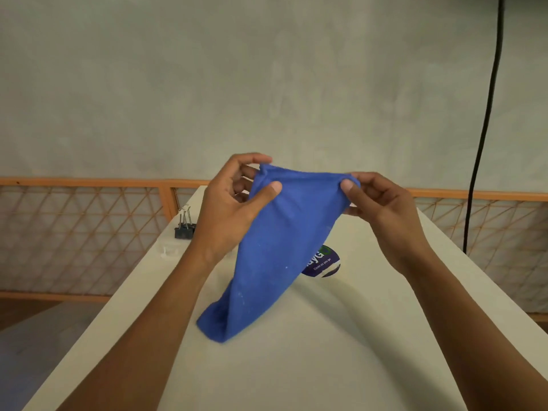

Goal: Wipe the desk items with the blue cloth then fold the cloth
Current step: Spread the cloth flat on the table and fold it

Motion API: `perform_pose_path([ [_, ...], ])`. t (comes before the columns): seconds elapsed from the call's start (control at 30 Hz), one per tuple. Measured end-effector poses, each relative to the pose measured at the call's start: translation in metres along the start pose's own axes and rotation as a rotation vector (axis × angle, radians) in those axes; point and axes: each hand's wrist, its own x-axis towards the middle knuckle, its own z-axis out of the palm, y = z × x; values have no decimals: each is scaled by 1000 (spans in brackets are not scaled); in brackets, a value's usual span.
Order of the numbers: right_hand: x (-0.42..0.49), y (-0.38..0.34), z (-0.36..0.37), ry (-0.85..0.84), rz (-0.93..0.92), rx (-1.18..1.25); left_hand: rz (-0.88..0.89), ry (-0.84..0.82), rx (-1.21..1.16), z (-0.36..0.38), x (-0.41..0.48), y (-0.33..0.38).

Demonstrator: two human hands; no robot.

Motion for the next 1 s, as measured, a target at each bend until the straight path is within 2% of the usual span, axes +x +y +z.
perform_pose_path([
  [0.1,2,-13,6,-72,17,92,-91,-68,-103,-8,4,9],
  [0.17,-3,-14,0,-202,51,110,-177,-253,-196,-18,-2,12],
  [0.23,-11,-10,-10,-409,96,131,-238,-473,-270,-28,-14,11],
  [0.33,-26,-1,-20,-697,177,183,-234,-795,-284,-39,-33,5],
  [0.4,-36,7,-19,-780,241,200,-216,-966,-236,-44,-42,-3],
  [0.43,-40,13,-17,-793,274,186,-234,-994,-205,-45,-45,-8],
  [0.57,-44,39,0,-774,369,5,-455,-851,-44,-52,-47,-25],
  [0.67,-46,63,14,-691,445,-141,-644,-793,151,-60,-51,-45],
  [0.77,-48,92,24,-563,373,-377,-790,-791,275,-68,-55,-60],
  [0.87,-47,108,34,-434,332,-439,-776,-720,272,-72,-52,-62],
  [1.0,-43,111,48,-341,269,-418,-729,-615,226,-76,-50,-62],
])
